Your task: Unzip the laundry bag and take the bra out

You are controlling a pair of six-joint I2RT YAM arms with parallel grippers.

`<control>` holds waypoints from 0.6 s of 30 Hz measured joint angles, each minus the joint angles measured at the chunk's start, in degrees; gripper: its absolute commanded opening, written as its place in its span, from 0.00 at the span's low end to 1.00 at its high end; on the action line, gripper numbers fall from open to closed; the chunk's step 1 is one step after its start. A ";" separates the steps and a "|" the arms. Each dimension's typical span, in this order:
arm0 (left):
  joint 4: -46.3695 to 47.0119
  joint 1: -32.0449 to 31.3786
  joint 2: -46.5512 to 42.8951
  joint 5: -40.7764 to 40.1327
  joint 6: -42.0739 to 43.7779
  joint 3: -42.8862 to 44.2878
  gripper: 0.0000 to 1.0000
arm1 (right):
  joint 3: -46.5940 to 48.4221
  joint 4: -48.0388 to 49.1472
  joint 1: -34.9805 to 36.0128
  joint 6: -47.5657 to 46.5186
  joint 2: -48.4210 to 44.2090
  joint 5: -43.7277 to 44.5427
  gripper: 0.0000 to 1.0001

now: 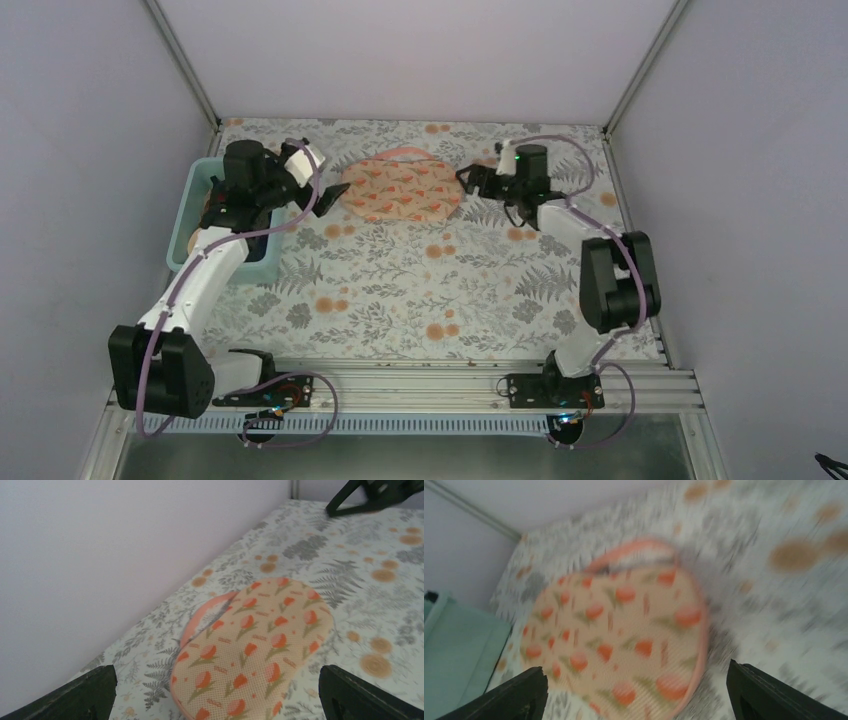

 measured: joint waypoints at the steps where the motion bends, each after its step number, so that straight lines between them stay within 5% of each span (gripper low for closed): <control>1: -2.21 -0.31 -0.35 0.28 0.83 0.94 1.00 | 0.48 -1.64 1.22 1.53 1.86 -0.96 0.87; 9: -17.20 -4.46 -2.38 -0.09 5.35 3.61 1.00 | 2.03 -8.46 3.91 11.15 12.00 -3.82 0.72; 18: -20.76 -9.05 -2.86 -1.40 5.51 3.06 1.00 | 2.82 -4.39 3.89 17.31 18.03 -8.63 0.49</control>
